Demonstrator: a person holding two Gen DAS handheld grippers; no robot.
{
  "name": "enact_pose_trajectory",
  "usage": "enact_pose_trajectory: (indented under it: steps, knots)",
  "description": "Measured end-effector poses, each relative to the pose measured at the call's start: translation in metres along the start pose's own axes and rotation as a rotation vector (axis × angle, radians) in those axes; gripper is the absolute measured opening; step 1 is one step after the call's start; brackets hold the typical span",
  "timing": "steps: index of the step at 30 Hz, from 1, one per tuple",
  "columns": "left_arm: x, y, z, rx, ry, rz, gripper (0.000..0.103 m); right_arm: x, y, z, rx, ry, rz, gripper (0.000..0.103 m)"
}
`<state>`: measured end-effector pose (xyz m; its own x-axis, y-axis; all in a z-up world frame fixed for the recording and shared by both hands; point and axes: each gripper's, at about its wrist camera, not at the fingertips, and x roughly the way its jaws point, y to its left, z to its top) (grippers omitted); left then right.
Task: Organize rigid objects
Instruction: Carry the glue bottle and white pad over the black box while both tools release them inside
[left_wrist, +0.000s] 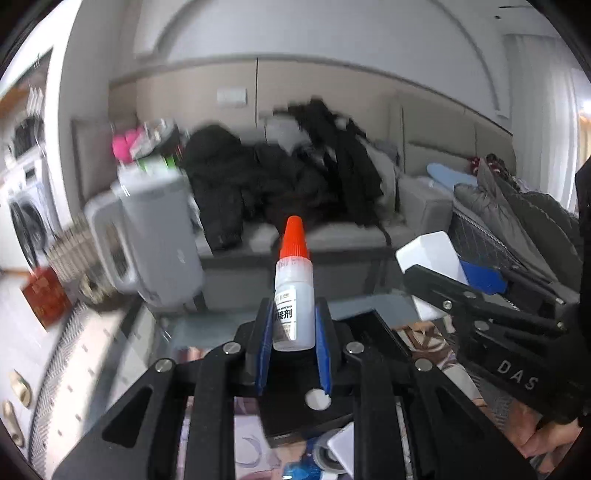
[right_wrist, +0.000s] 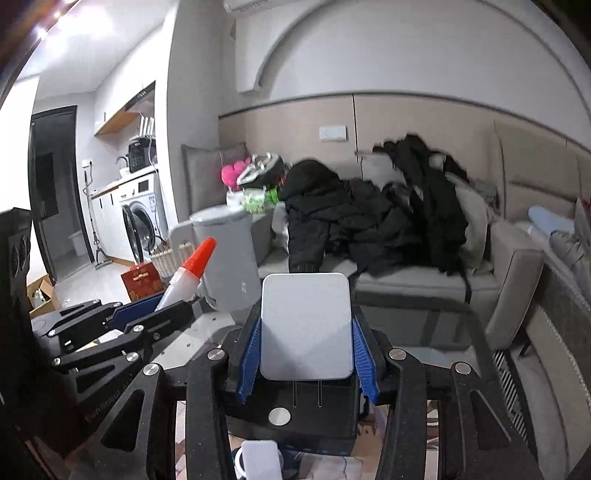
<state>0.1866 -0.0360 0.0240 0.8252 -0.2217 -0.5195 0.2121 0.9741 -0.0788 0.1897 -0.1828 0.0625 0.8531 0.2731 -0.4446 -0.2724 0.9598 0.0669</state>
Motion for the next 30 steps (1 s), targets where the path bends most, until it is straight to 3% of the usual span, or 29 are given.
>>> enact_pose_trajectory:
  steps: [6, 11, 19, 30]
  knots:
    - [0.053, -0.001, -0.011, -0.052, 0.181, -0.062, 0.019, 0.067, -0.020, -0.010, 0.113, 0.172, 0.009, 0.045]
    - [0.064, -0.001, -0.012, -0.063, 0.218, -0.062, 0.019, 0.101, -0.023, -0.025, 0.135, 0.264, 0.042, 0.045]
    - [0.084, -0.001, -0.025, -0.072, 0.319, -0.070, 0.019, 0.119, -0.030, -0.045, 0.143, 0.356, 0.059, 0.045]
    - [0.090, 0.001, -0.030, -0.081, 0.344, -0.072, 0.019, 0.127, -0.026, -0.059, 0.145, 0.415, 0.052, 0.045]
